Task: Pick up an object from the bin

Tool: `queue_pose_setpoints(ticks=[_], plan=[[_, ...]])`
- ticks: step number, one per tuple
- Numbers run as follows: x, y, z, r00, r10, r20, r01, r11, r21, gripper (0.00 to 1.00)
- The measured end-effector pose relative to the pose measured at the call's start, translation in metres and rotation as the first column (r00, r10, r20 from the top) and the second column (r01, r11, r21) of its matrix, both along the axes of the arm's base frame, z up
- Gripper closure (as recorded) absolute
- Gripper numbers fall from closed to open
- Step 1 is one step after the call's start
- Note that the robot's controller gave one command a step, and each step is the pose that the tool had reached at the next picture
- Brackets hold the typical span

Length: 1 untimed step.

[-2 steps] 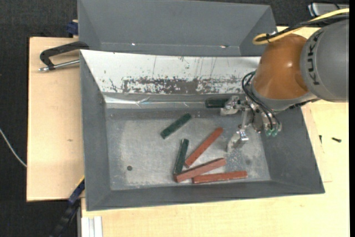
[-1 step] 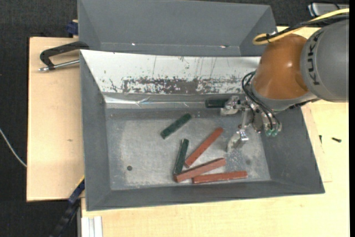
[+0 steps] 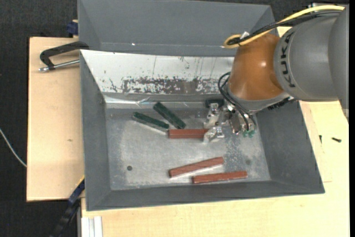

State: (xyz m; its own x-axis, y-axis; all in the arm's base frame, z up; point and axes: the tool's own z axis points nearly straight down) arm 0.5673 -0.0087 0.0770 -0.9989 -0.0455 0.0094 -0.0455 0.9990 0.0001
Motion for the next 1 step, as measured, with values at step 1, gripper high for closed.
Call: queue_pose_setpoints(ticks=[1], plan=[[0.0001, 0.0, 0.0, 1.0, 0.0, 0.0, 0.0, 1.0, 0.0, 1.0]])
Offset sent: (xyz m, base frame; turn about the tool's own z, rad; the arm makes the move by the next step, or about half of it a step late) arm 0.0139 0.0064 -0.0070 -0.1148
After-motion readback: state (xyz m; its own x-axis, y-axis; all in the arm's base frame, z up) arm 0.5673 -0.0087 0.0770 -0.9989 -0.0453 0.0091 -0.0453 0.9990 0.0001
